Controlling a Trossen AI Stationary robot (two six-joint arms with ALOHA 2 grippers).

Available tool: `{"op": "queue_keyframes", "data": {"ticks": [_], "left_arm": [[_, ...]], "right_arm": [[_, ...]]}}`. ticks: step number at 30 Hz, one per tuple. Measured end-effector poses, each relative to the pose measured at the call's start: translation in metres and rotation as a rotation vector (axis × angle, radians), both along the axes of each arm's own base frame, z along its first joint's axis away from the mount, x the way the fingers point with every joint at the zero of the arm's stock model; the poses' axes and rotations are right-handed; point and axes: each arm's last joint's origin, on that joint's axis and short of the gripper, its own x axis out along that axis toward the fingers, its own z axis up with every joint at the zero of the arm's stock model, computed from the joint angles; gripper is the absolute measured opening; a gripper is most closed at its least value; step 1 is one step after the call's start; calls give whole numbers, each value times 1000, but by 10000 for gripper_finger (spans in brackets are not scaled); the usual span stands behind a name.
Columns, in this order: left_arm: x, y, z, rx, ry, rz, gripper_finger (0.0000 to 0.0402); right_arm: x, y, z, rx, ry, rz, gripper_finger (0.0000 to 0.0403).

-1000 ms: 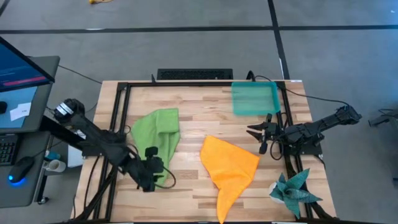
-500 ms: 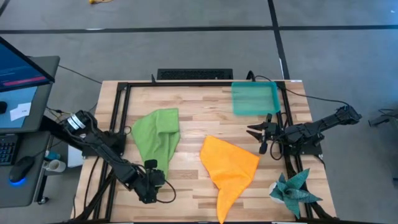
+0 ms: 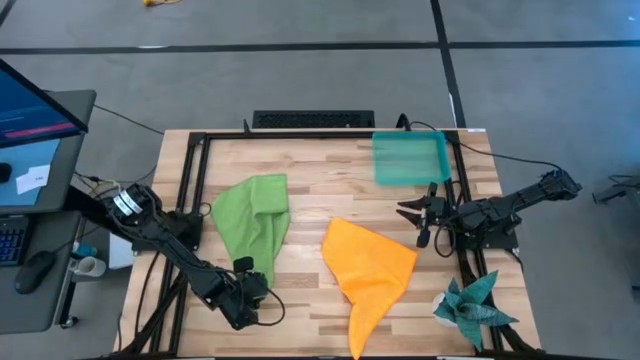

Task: Roll microfiber towels into tight, uniform cylinder then place into a basket
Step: Fold the green microfiber towel

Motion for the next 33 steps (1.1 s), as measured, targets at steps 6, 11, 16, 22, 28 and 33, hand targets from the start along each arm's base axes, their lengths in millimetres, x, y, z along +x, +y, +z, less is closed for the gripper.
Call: {"op": "queue_keyframes", "data": {"ticks": [6, 11, 16, 22, 28, 33], "left_arm": [[-2, -2, 1, 32, -1, -73, 121], [-4, -2, 1, 76, 4, -152, 45], [-2, -6, 5, 126, -8, -222, 7], [3, -19, 21, 160, -9, -278, 2], [5, -27, 42, 247, -25, -281, 2], [8, -33, 60, 298, -48, -278, 2]], "right_arm": [[0, 0, 0, 1, -1, 0, 120], [0, 0, 0, 0, 0, 0, 120], [0, 0, 0, 0, 0, 0, 120], [0, 0, 0, 0, 0, -1, 120], [0, 0, 0, 0, 0, -3, 120], [0, 0, 0, 0, -1, -3, 120]]}}
